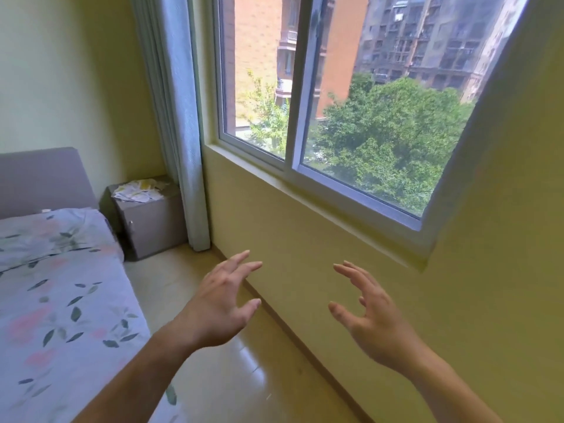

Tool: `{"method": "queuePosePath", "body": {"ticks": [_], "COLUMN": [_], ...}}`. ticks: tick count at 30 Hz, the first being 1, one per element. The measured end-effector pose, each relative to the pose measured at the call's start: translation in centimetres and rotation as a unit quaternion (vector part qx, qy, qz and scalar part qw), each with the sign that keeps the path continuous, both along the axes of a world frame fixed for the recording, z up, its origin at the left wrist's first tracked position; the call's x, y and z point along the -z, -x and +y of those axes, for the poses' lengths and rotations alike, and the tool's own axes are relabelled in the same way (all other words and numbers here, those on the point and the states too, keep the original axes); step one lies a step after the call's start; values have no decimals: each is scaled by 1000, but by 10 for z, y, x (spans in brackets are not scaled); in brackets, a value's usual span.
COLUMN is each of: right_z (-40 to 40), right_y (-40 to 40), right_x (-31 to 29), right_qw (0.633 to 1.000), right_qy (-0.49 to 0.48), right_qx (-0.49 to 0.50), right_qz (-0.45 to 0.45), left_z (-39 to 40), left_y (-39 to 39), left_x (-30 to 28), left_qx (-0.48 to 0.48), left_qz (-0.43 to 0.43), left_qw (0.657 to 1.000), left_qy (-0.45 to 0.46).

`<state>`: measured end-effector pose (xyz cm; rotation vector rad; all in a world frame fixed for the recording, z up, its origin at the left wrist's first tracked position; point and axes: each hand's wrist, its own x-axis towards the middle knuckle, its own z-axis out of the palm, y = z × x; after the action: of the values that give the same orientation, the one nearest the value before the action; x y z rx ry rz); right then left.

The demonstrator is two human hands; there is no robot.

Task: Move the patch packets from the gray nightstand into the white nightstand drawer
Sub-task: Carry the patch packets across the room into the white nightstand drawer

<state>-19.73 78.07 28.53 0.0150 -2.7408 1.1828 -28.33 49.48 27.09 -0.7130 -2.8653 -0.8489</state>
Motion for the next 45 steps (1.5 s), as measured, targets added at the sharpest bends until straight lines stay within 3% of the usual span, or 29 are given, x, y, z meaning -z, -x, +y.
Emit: {"method": "queuePosePath", "body": {"ticks": [10, 19, 24, 28, 38, 45], "right_z": [49, -68, -148, -197, -260, -317], "right_y": [196, 359, 449, 530, 706, 857], "right_x": [1, 4, 12, 13, 20, 54], "right_qw": [992, 952, 930, 929, 946, 947], "right_qy": [4, 1, -4, -16, 13, 28], "right_qx": [-123, -307, -368, -370, -324, -318], "right_qz": [-7, -4, 7, 4, -10, -29], "left_z": [34, -60, -129, -176, -256, -301], "left_y": [104, 141, 205, 281, 494, 653], "left_x": [2, 10, 19, 17, -4, 20], "left_qx": [-168, -351, -412, -417, -346, -335], "left_qz": [-23, -56, -51, -54, -38, -61], "left_qw": [985, 935, 910, 907, 937, 940], "left_qy": [-7, -13, -11, -19, -9, -5]}}
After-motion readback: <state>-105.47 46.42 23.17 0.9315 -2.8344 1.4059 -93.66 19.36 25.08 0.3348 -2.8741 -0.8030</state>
